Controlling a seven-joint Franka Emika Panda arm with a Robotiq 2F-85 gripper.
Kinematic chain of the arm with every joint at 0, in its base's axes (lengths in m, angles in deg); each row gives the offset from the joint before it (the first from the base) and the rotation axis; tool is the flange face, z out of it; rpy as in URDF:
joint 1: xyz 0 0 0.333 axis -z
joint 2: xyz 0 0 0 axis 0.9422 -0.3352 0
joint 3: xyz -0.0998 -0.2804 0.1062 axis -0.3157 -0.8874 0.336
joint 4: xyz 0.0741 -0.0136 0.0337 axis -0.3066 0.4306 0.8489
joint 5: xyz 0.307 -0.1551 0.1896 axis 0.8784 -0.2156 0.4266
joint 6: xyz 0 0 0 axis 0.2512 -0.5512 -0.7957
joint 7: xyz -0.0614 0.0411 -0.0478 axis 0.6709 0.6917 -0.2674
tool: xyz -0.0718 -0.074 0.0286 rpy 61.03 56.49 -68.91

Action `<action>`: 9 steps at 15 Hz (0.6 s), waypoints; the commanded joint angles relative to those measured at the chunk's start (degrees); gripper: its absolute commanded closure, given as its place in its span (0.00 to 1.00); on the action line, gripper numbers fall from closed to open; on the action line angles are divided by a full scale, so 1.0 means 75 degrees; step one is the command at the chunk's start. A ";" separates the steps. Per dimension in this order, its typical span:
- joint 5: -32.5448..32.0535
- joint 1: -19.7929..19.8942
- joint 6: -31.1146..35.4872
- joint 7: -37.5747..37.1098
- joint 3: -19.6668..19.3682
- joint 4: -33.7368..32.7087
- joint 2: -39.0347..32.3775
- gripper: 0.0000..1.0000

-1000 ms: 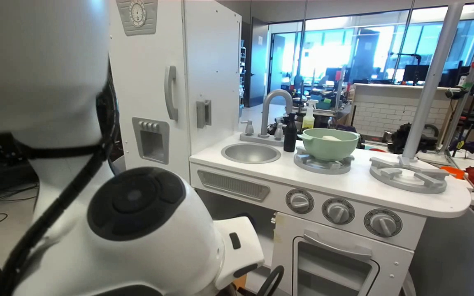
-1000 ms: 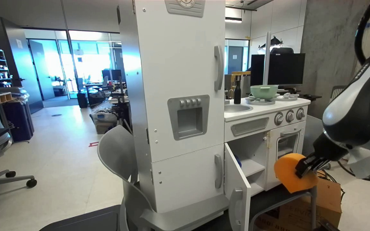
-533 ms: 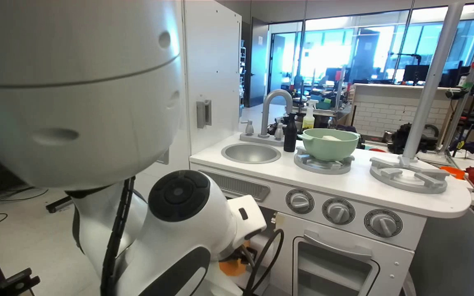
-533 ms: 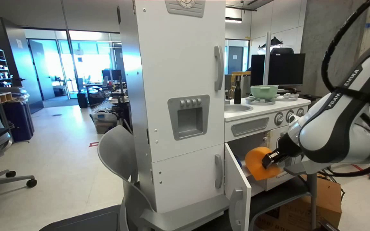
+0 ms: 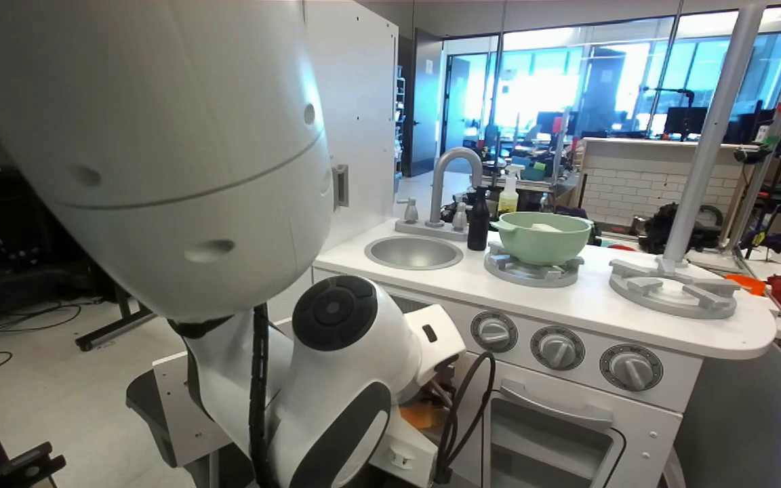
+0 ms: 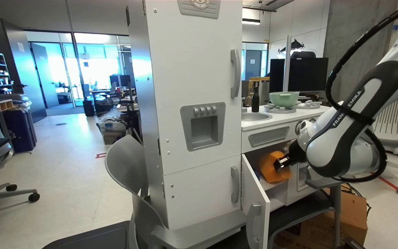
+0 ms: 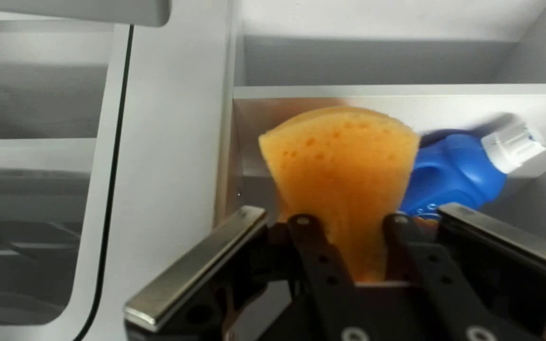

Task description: Put the orange object inside the cupboard

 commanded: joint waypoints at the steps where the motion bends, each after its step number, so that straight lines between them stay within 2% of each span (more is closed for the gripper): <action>1: -0.0199 -0.0375 0.0960 -0.0336 -0.0176 -0.1655 -0.1354 0.97; 7: -0.0147 -0.0882 0.0897 -0.0710 -0.0152 -0.3065 -0.2142 0.97; 8: -0.0099 -0.0964 0.0894 -0.0764 -0.0188 -0.3218 -0.2201 0.72; 9: -0.0079 -0.1035 0.0941 -0.0821 -0.0254 -0.3358 -0.2284 0.60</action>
